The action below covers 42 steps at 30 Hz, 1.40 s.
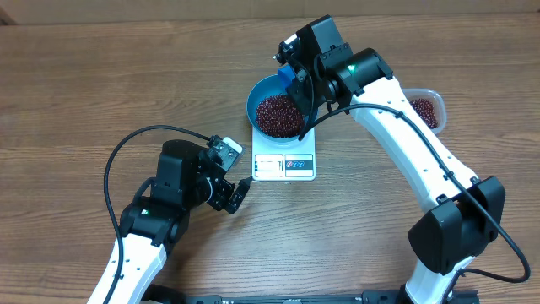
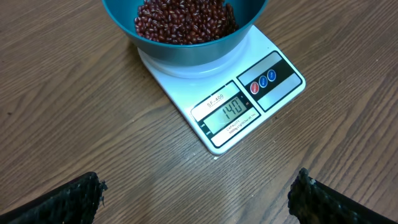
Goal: Scoop item into bowl and weigh 150g on scale
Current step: 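Keep the scoop tipped over the bowl, adding beans toward 150 g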
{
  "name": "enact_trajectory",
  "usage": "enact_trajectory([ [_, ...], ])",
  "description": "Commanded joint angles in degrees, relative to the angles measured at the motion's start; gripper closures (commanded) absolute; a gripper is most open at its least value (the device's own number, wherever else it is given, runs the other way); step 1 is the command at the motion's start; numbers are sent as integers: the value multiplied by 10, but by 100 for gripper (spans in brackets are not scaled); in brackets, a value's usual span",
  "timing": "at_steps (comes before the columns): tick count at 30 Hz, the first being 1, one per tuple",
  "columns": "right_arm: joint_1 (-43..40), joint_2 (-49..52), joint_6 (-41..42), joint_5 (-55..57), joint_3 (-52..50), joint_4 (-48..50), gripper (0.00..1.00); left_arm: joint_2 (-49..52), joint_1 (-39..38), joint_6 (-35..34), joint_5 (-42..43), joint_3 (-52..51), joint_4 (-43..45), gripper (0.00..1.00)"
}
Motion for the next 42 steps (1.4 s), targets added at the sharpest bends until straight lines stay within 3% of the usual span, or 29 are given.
enact_trajectory([
  [1, 0, -26, -3, 6, 22, 2, 96, -5, 2, 0, 1, -3, 0, 1],
  [42, 0, -26, -33, 6, 22, 4, 96, -5, 2, 0, 1, -3, 0, 0],
])
